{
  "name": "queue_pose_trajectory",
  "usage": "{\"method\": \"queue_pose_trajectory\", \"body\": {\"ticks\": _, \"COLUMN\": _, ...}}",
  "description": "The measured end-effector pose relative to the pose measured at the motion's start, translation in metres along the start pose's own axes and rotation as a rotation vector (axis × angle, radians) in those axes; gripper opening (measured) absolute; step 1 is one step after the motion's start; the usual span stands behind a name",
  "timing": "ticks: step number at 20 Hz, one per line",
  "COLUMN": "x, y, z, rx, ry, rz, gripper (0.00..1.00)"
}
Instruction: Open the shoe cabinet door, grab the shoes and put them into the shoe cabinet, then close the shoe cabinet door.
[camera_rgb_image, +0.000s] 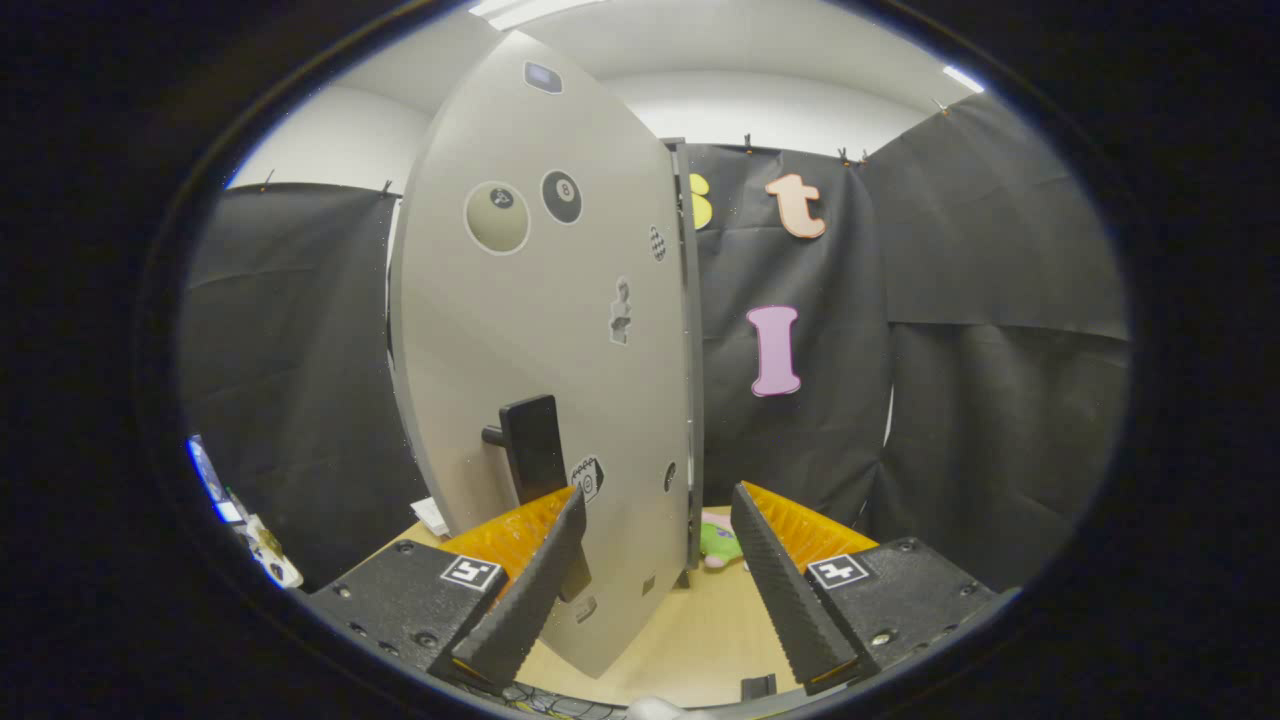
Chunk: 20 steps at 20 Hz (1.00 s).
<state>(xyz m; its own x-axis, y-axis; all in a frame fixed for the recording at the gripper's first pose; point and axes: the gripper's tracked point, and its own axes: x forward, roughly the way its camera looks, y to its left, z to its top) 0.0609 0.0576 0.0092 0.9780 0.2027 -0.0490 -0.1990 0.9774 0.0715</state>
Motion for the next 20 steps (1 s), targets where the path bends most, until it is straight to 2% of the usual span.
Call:
{"method": "queue_pose_trajectory", "body": {"ticks": 9, "x": 0.037, "y": 0.043, "z": -0.007, "rx": -0.007, "ry": 0.016, "rz": 0.023, "gripper": 0.96}}
{"method": "queue_pose_trajectory", "body": {"ticks": 15, "x": 0.056, "y": 0.089, "z": -0.01, "rx": -0.023, "ry": 0.032, "rz": 0.118, "gripper": 0.97}}
{"method": "queue_pose_trajectory", "body": {"ticks": 20, "x": 0.054, "y": 0.095, "z": -0.007, "rx": -0.041, "ry": -0.002, "rz": 0.108, "gripper": 0.97}}
